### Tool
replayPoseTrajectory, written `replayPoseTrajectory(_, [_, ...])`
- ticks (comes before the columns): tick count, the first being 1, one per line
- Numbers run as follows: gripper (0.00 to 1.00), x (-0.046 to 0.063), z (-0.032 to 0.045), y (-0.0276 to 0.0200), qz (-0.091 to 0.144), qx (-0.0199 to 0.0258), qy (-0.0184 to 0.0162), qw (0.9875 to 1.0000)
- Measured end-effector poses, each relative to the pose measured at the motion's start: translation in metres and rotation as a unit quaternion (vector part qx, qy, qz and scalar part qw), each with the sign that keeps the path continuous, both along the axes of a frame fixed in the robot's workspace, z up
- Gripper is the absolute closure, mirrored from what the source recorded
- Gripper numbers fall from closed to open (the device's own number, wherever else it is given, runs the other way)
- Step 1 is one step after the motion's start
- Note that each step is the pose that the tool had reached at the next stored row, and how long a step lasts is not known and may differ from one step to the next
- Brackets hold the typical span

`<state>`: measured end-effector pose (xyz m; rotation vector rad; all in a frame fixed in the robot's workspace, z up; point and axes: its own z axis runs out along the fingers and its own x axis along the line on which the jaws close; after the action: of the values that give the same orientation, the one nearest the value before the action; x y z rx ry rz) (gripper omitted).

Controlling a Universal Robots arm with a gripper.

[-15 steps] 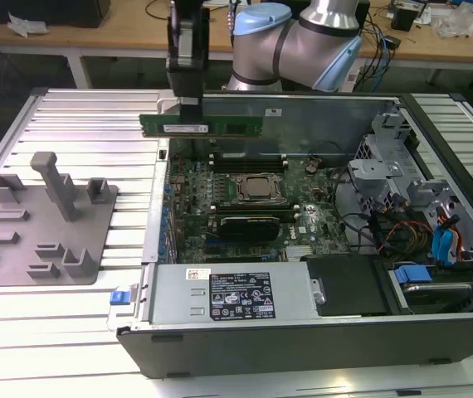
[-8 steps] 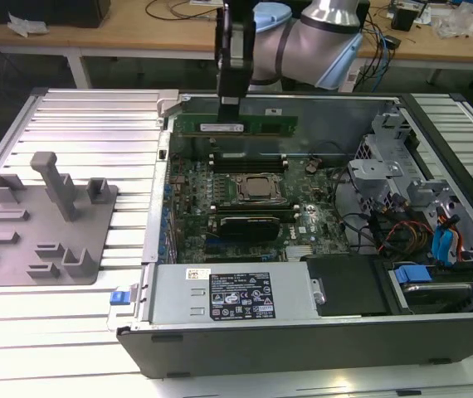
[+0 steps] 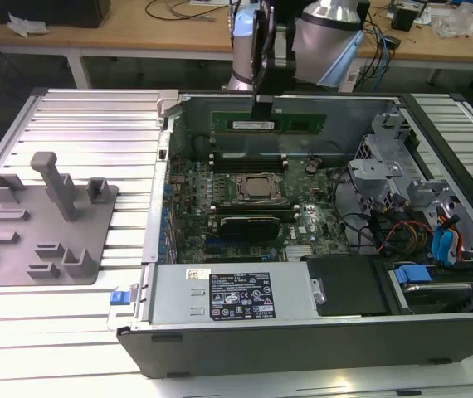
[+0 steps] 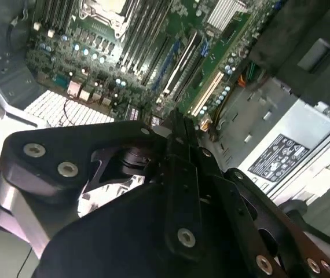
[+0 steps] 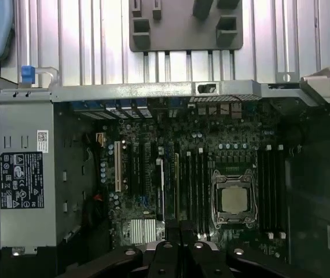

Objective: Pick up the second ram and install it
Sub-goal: 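Pick up the second ram and move it above second insertion slot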

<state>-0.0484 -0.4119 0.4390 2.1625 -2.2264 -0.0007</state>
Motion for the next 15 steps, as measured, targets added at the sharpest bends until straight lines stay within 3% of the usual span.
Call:
replayPoseTrajectory(5, [0.91,0.019,-0.0021,0.0049,0.0,0.0,0.0,1.0])
replayPoseTrajectory(7, [0.91,0.02,-0.0024,0.0056,0.0,0.0,0.0,1.0])
replayPoseTrajectory(15, [0.91,0.02,-0.0269,0.0187,0.0,0.0,0.0,1.0])
